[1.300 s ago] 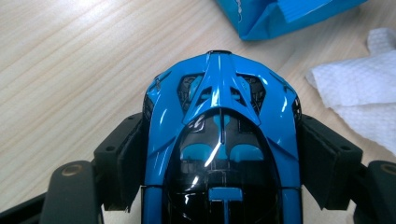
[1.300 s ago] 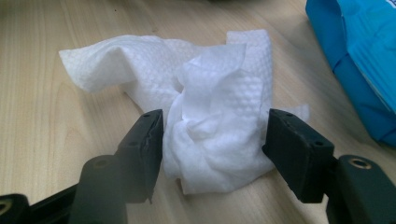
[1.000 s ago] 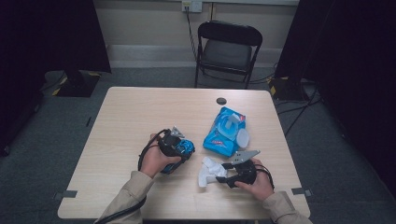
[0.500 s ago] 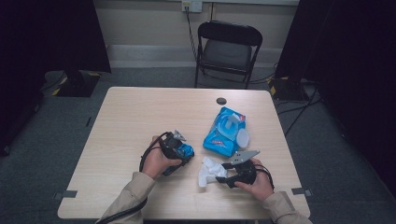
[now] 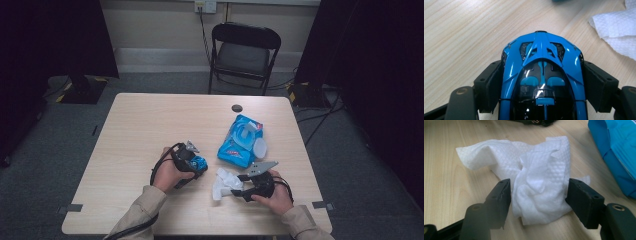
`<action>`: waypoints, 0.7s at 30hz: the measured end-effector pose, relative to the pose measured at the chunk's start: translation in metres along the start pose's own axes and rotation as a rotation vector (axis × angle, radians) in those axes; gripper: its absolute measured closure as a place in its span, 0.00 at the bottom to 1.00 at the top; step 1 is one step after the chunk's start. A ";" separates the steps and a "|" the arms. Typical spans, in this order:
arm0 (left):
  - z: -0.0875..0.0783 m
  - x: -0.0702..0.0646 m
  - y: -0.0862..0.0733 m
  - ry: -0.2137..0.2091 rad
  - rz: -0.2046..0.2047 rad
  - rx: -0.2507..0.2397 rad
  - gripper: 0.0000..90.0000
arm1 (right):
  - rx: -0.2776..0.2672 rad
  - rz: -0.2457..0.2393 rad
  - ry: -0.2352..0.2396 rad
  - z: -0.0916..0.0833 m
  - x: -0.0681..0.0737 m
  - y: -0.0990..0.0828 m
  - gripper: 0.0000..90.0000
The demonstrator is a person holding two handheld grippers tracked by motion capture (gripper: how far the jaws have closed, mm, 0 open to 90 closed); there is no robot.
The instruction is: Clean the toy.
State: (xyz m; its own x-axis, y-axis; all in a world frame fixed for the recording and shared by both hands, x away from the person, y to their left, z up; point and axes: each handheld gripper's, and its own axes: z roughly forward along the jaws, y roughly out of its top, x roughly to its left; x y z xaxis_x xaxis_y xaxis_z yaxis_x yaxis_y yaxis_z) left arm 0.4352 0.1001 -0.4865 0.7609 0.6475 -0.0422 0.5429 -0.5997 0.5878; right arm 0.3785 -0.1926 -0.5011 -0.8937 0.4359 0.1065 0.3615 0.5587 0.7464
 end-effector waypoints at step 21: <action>-0.003 0.002 0.001 -0.009 -0.018 -0.023 0.22 | -0.002 0.002 0.001 0.000 0.000 0.000 0.39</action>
State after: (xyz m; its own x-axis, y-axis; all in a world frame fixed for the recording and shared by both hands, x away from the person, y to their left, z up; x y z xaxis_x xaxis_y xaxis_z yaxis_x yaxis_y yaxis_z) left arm 0.4363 0.1028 -0.4839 0.7542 0.6539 -0.0599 0.5482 -0.5768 0.6056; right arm 0.3783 -0.1925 -0.5013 -0.8931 0.4365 0.1088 0.3629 0.5561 0.7477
